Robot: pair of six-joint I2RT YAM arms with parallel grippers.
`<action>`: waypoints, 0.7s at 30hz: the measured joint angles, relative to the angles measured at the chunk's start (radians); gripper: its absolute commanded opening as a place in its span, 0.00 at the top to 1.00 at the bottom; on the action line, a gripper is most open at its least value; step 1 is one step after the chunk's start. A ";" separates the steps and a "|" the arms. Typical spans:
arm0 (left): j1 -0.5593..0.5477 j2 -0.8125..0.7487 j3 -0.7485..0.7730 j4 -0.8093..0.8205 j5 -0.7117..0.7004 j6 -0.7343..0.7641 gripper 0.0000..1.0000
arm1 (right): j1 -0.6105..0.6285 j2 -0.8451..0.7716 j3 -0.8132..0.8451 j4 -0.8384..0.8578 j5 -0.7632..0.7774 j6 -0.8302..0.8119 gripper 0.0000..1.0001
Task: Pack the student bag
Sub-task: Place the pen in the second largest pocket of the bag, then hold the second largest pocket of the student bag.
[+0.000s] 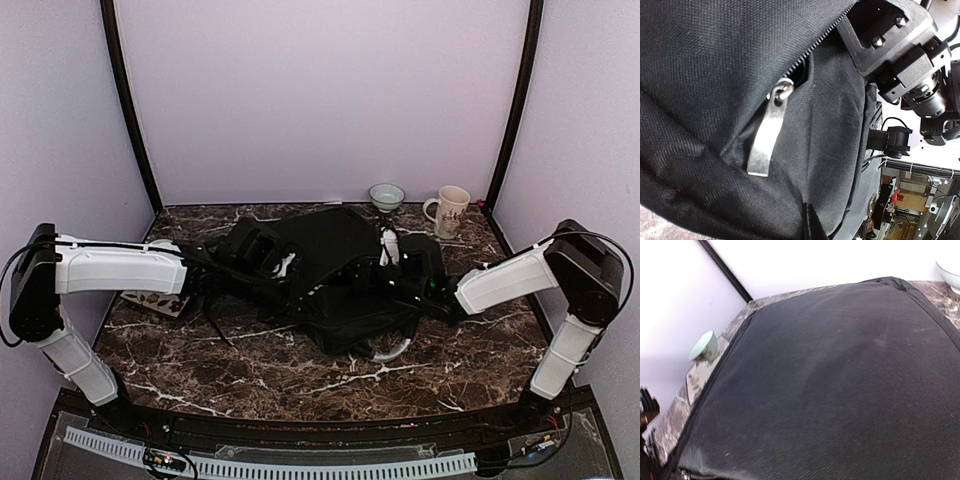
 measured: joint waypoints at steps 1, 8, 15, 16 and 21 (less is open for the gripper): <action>0.000 0.000 0.009 -0.014 -0.002 0.002 0.98 | -0.001 -0.008 0.005 -0.018 -0.008 -0.015 0.58; -0.001 0.003 0.054 -0.060 -0.005 0.020 0.98 | -0.002 -0.235 -0.026 -0.264 -0.106 -0.136 0.57; -0.002 0.058 0.055 -0.079 0.003 0.040 0.73 | -0.003 -0.508 -0.163 -0.431 -0.153 -0.149 0.58; -0.003 0.067 0.055 -0.081 0.011 0.042 0.66 | -0.003 -0.542 -0.170 -0.473 -0.151 -0.148 0.58; -0.015 0.060 0.042 -0.073 0.018 0.065 0.29 | -0.003 -0.600 -0.162 -0.584 -0.122 -0.145 0.59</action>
